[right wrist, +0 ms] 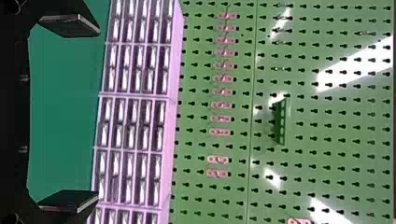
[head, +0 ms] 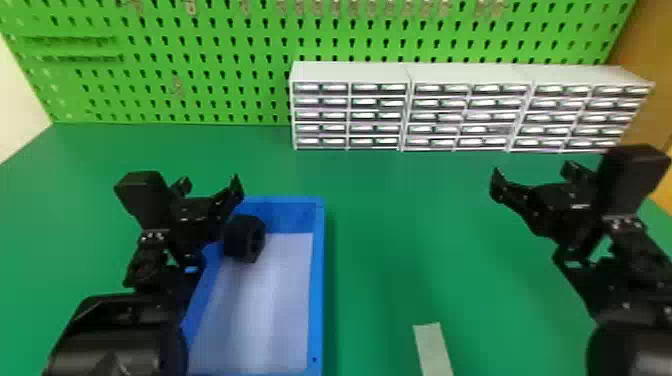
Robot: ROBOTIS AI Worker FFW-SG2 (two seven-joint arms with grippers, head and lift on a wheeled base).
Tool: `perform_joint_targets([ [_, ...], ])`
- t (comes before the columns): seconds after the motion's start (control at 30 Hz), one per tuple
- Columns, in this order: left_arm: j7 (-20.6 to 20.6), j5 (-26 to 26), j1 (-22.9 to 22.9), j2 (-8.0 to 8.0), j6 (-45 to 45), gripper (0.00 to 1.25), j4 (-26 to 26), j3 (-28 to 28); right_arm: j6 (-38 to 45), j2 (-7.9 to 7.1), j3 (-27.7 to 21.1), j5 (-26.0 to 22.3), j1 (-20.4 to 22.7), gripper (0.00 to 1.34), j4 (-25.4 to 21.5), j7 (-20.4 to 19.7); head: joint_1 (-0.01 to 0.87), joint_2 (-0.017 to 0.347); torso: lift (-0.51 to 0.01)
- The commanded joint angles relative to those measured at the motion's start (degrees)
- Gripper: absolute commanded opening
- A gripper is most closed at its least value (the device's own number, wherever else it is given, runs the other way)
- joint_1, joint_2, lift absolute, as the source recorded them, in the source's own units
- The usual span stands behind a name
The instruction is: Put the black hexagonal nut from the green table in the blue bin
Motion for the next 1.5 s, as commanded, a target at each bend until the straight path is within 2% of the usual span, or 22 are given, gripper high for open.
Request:
perform_joint_targets([
  [0.0,0.0,-0.1,0.0,0.0,0.0,0.93,0.0,0.1,-4.8,-0.05,-0.1,1.0,2.6,1.26,0.7,-1.8,0.686,0.051,-0.097],
  [0.17,0.0,-0.1,-0.1,0.0,0.0,0.93,0.2,-0.2,-7.6,0.12,-0.7,1.0,4.1,1.26,1.9,-3.3,0.686,0.051,-0.097],
  [0.8,0.0,0.8,-0.1,0.0,-0.1,0.93,0.4,-0.5,-9.9,0.48,0.8,2.1,7.2,1.26,2.0,-3.7,0.686,0.051,-0.097],
  [1.47,0.0,1.3,0.0,0.0,0.0,0.93,0.4,-1.1,-9.9,0.3,0.8,2.2,7.1,1.26,2.3,-3.7,0.686,0.051,-0.097],
])
